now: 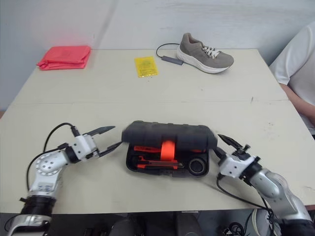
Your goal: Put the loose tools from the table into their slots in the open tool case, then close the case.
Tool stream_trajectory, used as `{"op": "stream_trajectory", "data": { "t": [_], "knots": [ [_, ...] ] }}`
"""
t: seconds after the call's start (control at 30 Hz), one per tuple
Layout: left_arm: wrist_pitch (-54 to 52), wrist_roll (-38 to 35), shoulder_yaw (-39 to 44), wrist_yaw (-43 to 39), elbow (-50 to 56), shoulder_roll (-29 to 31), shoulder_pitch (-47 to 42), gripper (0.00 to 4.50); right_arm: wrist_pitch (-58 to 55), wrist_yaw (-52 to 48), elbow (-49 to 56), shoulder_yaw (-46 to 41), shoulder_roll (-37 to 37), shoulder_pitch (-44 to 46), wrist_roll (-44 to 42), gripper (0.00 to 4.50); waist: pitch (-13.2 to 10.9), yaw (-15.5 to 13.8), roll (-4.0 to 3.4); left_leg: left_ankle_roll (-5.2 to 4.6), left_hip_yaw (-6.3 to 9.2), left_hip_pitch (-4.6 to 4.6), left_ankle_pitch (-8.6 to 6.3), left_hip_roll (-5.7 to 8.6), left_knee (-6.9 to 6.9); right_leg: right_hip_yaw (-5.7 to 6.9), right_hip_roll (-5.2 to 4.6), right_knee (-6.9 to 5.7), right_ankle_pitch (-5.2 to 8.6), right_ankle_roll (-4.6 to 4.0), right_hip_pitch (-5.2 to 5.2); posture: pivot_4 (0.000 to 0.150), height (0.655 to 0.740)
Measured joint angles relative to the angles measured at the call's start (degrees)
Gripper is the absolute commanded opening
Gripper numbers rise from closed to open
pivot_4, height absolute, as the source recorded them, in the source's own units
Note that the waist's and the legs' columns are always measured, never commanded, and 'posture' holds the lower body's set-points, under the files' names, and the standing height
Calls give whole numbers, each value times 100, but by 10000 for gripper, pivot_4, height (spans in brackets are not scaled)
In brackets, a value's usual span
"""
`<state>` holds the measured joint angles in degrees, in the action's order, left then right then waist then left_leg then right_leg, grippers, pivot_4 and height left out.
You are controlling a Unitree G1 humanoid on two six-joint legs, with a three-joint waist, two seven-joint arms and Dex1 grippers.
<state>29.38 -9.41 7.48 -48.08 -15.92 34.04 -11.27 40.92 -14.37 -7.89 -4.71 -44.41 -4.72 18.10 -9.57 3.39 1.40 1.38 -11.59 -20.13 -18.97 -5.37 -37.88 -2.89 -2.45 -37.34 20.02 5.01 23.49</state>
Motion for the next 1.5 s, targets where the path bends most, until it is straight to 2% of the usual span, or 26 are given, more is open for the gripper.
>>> {"op": "stream_trajectory", "data": {
  "t": [0.2,0.23,0.27,0.33,0.37,0.43,0.47,0.67,0.8,0.97,1.13,1.23,1.5],
  "knots": [
    [-1328,-709,675,-212,-161,683,350,28616,-213,-515,617,-1080,-412,-1787,-903,29708,1,-15,9,5,1,5,-3,-4,4,4,3,3,5,-7,-7,1500,7400],
    [-1542,-788,686,-280,-174,688,246,28616,-370,-768,870,-1150,-435,-2089,-1275,26012,2,-18,14,4,2,6,-2,-1,4,12,3,3,4,-6,-9,1500,7400],
    [-1596,-819,679,-296,-174,683,209,26022,-415,-842,950,-1147,-436,-2144,-1376,24950,2,-18,17,4,3,7,-3,-1,4,15,3,1,3,-6,-10,1500,7400],
    [-1947,-870,528,-348,-175,552,-177,20887,-930,-1277,1501,-1125,-455,-2409,-2153,18080,8,-15,28,3,7,14,-3,3,5,26,6,-3,2,-4,-13,1500,7400],
    [-2325,-924,350,-356,-180,362,-646,16652,-1604,-1663,2081,-915,-536,-2594,-2858,13420,9,-43,30,2,14,8,-3,3,0,29,12,-2,1,-3,-18,1500,7400],
    [-2697,-929,64,-395,-191,139,-1165,6742,-2313,-2011,2685,-635,-564,-2604,-3392,2447,13,-58,39,1,19,1,-2,4,-9,32,18,-4,1,-3,-16,1500,7400],
    [-2891,-919,-135,-439,-187,6,-1427,716,-2702,-2165,2991,-490,-573,-2584,-3600,0,14,-68,38,0,21,2,-3,26,-9,35,25,-4,1,-3,-15,1500,7400],
    [-3277,-554,-898,-624,-1092,-697,-2561,716,-4012,-2624,3451,422,-573,-2442,-3651,0,12,-132,45,-3,22,-1,-5,33,-20,30,36,-6,0,-1,-6,1500,7400],
    [-3115,-112,-1237,-661,-2177,-1035,-3355,716,-4337,-2799,3391,549,-544,-1969,-3462,0,18,-127,58,-3,22,1,-5,30,-23,24,46,-6,-2,3,-7,1500,7400],
    [-2813,172,-1364,-827,-2999,-1183,-3788,716,-4503,-2952,3145,647,-402,-1458,-3371,0,29,-130,73,-3,24,5,-5,25,-24,19,52,-7,-2,2,-8,1500,7400],
    [-2677,211,-1307,-955,-3102,-1235,-3669,716,-4463,-2892,2863,691,-139,-1089,-3076,0,47,-132,90,-9,33,38,-9,26,-25,8,48,-10,-4,3,-37,1500,7400],
    [-2758,177,-1248,-1055,-2872,-1210,-3163,716,-4463,-2844,2644,712,-42,-774,-2901,0,46,-121,91,-11,31,67,-16,21,-18,7,36,-5,-2,0,-66,1500,7400],
    [-3458,-244,-1042,-1341,-1017,-842,-1819,716,-4207,-2822,1460,869,23,512,-2430,0,50,-127,99,-16,29,90,-26,-3,-23,15,7,1,-1,-2,-94,1500,7400]
  ]
}}
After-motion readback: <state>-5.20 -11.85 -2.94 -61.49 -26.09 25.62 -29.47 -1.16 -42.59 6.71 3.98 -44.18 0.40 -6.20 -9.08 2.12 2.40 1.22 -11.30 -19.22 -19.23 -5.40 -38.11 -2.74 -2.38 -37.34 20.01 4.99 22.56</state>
